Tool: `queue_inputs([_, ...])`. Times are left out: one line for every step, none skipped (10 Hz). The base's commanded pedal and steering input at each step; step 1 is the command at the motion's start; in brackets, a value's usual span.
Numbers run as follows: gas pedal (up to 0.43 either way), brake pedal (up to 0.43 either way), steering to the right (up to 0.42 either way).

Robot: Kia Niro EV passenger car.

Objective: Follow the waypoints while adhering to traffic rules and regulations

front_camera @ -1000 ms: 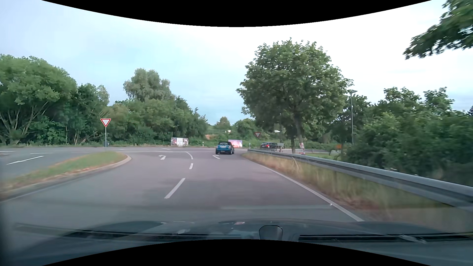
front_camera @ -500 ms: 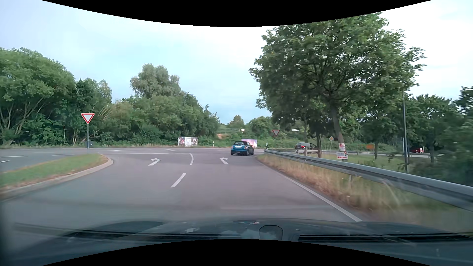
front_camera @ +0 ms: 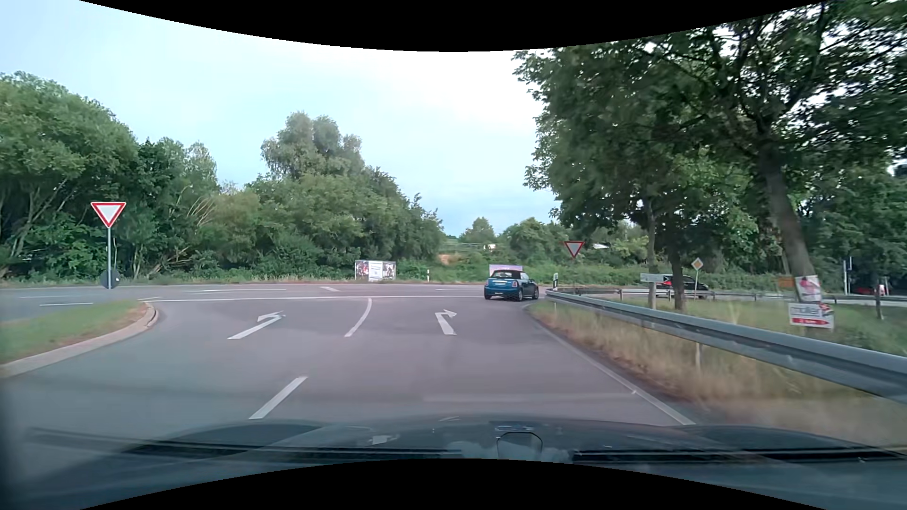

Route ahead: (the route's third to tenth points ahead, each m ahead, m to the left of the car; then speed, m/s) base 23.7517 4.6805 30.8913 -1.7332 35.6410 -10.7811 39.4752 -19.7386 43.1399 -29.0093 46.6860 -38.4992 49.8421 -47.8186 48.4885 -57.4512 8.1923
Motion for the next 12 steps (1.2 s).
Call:
queue_inputs([0.0, 0.189, -0.066])
queue_inputs([0.0, 0.201, -0.065])
queue_inputs([0.0, 0.22, -0.059])
queue_inputs([0.0, 0.232, -0.049])
queue_inputs([0.0, 0.232, -0.041])
queue_inputs([0.0, 0.232, -0.031])
queue_inputs([0.0, 0.22, -0.02])
queue_inputs([0.0, 0.213, -0.014])
queue_inputs([0.0, 0.213, -0.007])
queue_inputs([0.0, 0.22, -0.004])
queue_inputs([0.0, 0.213, 0.002])
queue_inputs([0.0, 0.213, 0.007])
